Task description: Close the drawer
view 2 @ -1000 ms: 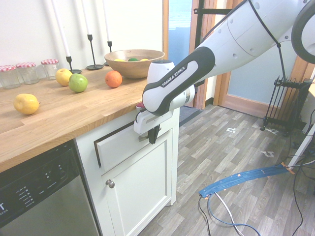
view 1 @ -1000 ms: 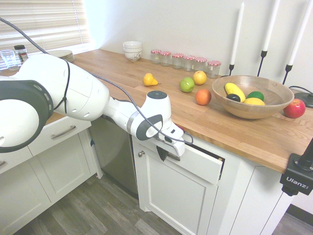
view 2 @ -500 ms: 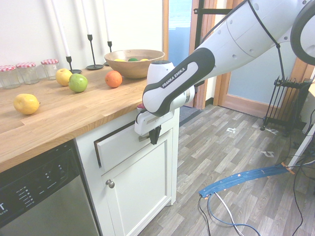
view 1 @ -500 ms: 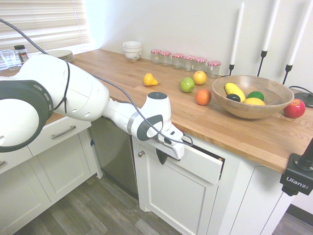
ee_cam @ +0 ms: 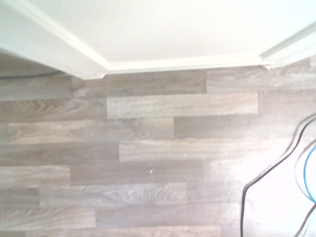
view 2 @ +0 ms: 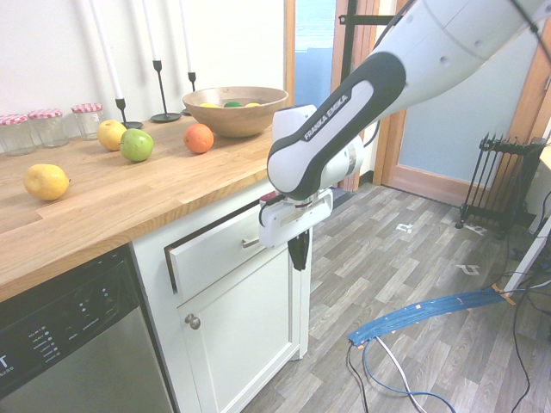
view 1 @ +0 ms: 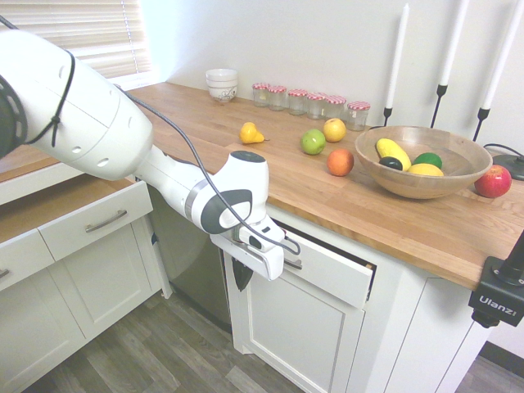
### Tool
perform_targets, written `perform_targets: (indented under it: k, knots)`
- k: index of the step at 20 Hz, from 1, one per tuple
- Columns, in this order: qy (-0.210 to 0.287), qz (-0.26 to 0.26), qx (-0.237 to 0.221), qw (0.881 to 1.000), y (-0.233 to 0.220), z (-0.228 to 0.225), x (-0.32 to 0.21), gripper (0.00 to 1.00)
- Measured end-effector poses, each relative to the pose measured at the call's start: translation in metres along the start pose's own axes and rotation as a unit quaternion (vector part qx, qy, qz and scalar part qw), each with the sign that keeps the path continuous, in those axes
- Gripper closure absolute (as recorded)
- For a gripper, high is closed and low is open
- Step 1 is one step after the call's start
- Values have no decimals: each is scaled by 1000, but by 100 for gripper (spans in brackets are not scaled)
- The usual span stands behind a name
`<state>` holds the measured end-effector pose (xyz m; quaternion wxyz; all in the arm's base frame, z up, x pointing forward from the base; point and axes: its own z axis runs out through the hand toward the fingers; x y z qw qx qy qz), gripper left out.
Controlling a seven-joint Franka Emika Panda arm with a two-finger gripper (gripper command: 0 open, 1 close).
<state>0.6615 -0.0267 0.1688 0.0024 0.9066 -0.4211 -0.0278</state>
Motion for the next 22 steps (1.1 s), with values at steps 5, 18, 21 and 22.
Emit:
perform_targets:
  k: [5,18,21,22]
  knots:
    - [2,0,10,1000,34,-34,-35,0]
    - [8,14,19,1000,127,-64,-91,0]
    - [9,11,17,1000,128,-62,-92,0]
    - [10,9,18,1000,128,-63,-93,0]
